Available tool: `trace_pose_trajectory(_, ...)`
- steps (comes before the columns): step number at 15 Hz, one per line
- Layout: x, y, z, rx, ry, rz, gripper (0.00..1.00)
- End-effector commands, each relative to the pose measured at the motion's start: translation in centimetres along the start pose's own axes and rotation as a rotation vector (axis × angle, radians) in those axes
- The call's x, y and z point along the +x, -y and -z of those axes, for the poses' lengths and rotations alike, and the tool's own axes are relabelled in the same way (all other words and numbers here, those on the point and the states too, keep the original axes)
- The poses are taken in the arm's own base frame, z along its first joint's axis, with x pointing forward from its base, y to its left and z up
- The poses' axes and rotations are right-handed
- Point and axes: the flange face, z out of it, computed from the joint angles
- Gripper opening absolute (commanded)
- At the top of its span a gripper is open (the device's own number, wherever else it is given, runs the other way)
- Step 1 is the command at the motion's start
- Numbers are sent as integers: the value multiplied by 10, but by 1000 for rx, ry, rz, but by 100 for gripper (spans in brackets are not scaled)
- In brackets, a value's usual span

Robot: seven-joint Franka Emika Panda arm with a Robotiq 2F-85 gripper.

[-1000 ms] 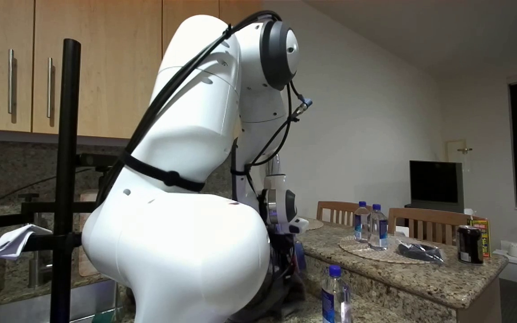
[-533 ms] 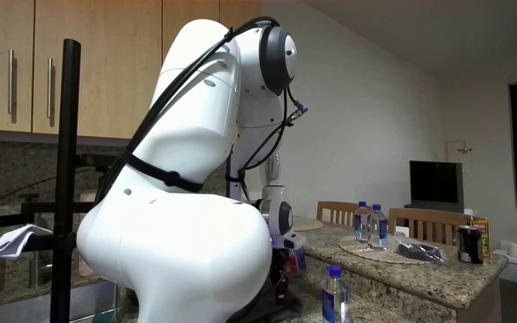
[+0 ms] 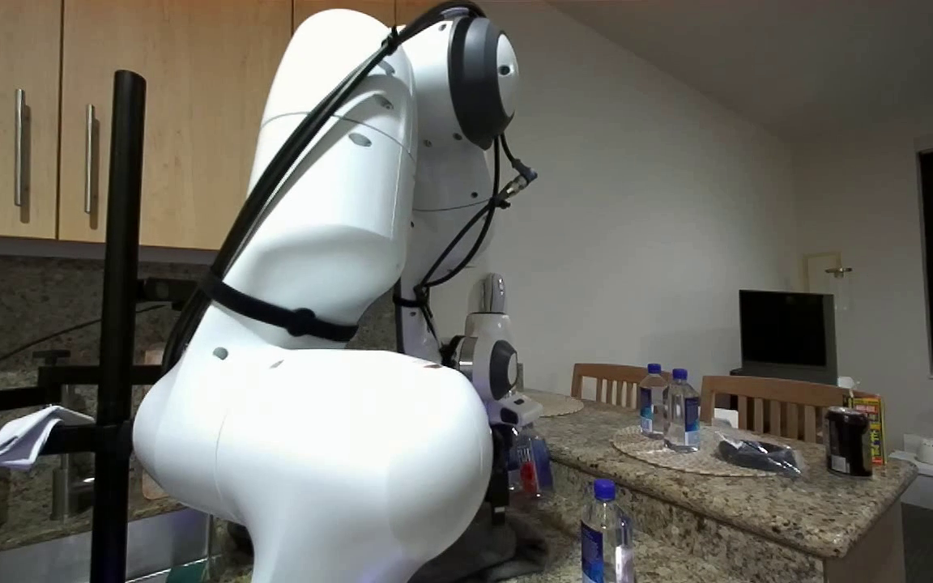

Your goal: Remove the grey towel from the water bottle and place it on the left side of the countertop

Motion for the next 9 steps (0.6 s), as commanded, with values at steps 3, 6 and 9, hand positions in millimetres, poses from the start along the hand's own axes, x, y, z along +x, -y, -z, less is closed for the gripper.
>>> trace_pose_trajectory(3,-25,-6,58,-117,17,-68,100)
trace_pose_trajectory(6,-40,-4,75,-176,45,-51,100)
trace_pose_trajectory(9,-52,-3,86,-210,70,-34,100)
